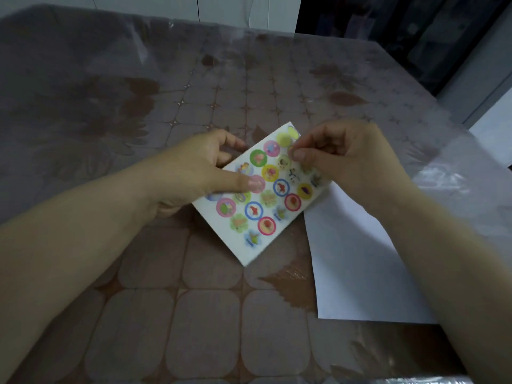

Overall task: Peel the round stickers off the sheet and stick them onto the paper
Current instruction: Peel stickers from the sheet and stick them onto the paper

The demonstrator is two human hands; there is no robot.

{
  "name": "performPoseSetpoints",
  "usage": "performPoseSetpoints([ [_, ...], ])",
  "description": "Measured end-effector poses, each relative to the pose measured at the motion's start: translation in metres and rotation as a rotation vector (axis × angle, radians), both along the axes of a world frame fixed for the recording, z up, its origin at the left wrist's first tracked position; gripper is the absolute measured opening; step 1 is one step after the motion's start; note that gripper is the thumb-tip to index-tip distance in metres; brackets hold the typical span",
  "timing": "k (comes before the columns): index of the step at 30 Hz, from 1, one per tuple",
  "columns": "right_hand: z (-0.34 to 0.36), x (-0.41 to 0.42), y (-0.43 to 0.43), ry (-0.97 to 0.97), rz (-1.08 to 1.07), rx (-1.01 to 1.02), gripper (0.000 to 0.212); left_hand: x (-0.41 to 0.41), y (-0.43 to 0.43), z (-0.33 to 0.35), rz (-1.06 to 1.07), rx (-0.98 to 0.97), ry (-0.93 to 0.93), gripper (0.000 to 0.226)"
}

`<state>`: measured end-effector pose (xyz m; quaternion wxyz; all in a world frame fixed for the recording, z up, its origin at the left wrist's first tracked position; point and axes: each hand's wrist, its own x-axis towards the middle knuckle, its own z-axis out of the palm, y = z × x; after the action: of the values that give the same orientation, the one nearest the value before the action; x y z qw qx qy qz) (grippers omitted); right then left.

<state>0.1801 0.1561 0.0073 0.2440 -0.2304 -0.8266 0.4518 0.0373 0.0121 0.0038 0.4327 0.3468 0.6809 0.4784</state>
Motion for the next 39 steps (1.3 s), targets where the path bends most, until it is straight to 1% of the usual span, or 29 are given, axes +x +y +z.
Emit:
performPoseSetpoints([
  [3,0.001,0.001,0.002,-0.018,0.014,-0.018,0.011,-0.011,0.0,-0.002,0.082,0.028,0.141,0.038],
  [5,0.001,0.002,0.004,-0.035,-0.005,-0.026,0.013,-0.017,0.0,-0.003,0.12,0.048,0.234,0.026],
  [8,0.003,0.005,0.006,-0.028,-0.018,0.011,0.013,-0.024,-0.002,0.003,0.054,0.018,0.381,0.025],
  [10,0.008,0.004,0.002,-0.08,0.069,0.097,0.01,-0.024,-0.003,0.009,-0.048,-0.019,0.503,0.025],
  [12,0.013,0.001,-0.005,-0.16,0.172,0.153,0.01,-0.021,-0.004,0.013,-0.193,-0.05,0.597,0.025],
  [14,0.015,-0.001,-0.011,-0.222,0.254,0.204,0.012,-0.016,-0.005,0.014,-0.303,-0.067,0.59,0.031],
  [15,0.015,-0.003,-0.014,-0.24,0.288,0.22,0.014,-0.014,-0.005,0.013,-0.319,-0.065,0.588,0.036],
  [18,0.011,-0.004,-0.017,-0.206,0.294,0.24,0.028,-0.014,-0.003,0.011,-0.262,-0.01,0.634,0.047],
  [21,0.007,-0.004,-0.014,-0.186,0.227,0.276,0.034,-0.016,-0.001,0.01,-0.197,0.044,0.676,0.043],
  [22,0.006,-0.005,-0.012,-0.176,0.211,0.259,0.034,-0.017,-0.001,0.009,-0.163,0.066,0.717,0.044],
  [24,0.003,-0.006,-0.011,-0.117,0.171,0.101,0.035,-0.02,0.001,0.004,-0.099,0.129,0.912,0.054],
  [25,0.002,-0.006,-0.01,-0.078,0.13,-0.004,0.035,-0.023,0.002,0.0,-0.07,0.157,1.036,0.065],
  [26,0.001,-0.005,-0.008,-0.038,0.073,-0.097,0.035,-0.023,0.003,-0.003,-0.024,0.17,1.12,0.077],
  [27,-0.001,-0.005,-0.007,0.001,0.015,-0.171,0.036,-0.022,0.003,-0.005,0.045,0.172,1.139,0.085],
  [29,-0.003,-0.004,-0.003,0.096,-0.075,-0.321,0.037,-0.016,0.004,-0.008,0.199,0.165,1.049,0.091],
  [31,-0.004,-0.004,-0.002,0.187,-0.148,-0.441,0.039,-0.009,0.006,-0.012,0.281,0.131,0.878,0.094],
  [34,-0.005,-0.006,-0.004,0.263,-0.209,-0.526,0.041,-0.006,0.01,-0.017,0.282,0.11,0.587,0.1],
  [35,-0.006,-0.006,-0.004,0.287,-0.213,-0.551,0.041,-0.006,0.01,-0.018,0.26,0.126,0.511,0.094],
  [37,-0.007,-0.007,-0.004,0.305,-0.214,-0.575,0.042,-0.004,0.01,-0.019,0.221,0.174,0.413,0.082],
  [39,-0.011,-0.006,-0.005,0.25,-0.206,-0.562,0.042,-0.005,0.01,-0.021,0.202,0.212,0.374,0.086],
])
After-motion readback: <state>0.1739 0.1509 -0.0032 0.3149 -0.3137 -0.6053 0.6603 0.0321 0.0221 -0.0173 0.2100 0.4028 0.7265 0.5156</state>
